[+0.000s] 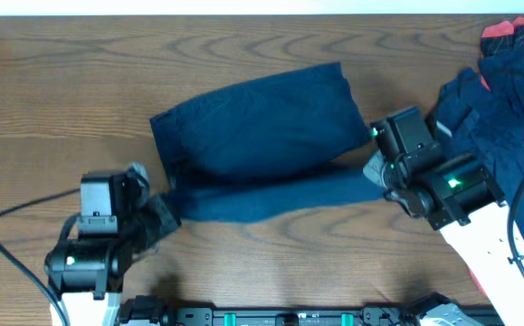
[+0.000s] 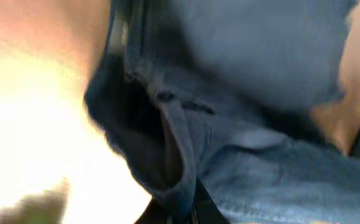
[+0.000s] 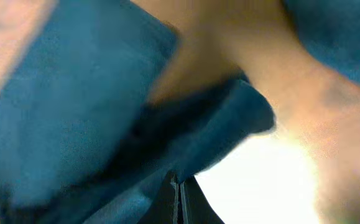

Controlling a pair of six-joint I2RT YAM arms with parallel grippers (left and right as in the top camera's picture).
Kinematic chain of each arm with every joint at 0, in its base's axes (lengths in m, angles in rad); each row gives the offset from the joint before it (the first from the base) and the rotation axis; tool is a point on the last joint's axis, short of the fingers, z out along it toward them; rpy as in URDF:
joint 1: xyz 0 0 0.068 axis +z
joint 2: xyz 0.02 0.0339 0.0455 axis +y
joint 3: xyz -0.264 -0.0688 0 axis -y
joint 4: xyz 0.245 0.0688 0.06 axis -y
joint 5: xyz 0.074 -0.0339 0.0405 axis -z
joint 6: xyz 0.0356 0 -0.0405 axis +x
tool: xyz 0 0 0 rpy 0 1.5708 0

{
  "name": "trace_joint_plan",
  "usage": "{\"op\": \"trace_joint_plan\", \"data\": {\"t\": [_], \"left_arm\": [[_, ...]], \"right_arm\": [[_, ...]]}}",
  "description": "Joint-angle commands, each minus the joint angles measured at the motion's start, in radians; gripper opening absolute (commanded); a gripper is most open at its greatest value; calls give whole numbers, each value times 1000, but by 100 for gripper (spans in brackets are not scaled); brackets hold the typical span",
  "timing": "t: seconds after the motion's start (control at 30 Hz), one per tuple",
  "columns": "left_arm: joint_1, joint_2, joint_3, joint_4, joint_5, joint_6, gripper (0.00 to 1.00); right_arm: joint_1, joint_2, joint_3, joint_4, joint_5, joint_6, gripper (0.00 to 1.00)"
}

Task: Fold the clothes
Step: 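Lift the bottom hem with both grippers and fold it up onto the waistband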

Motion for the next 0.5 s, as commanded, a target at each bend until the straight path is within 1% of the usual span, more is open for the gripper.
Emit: {"op": "trace_joint_plan", "data": {"t": [0.0, 0.07, 0.13, 0.2, 0.37, 0.47], "left_arm": [[5, 50, 16, 106, -119, -19, 6], [5, 89, 16, 175, -146, -27, 6], [5, 139, 16, 239, -214, -63, 6], [5, 190, 16, 304, -258, -69, 6], [6, 328, 16, 510, -322, -68, 6], [7, 411, 16, 638, -340, -68, 6]], "right_arm": [[-28, 26, 24, 60, 93, -107, 1], [-42, 51, 24, 129, 93, -138, 1], [-53, 85, 24, 202, 92, -180, 1], [-60, 125, 24, 288, 93, -225, 2], [-61, 235, 24, 494, 93, -294, 1], [-61, 303, 24, 583, 93, -304, 1]]}}
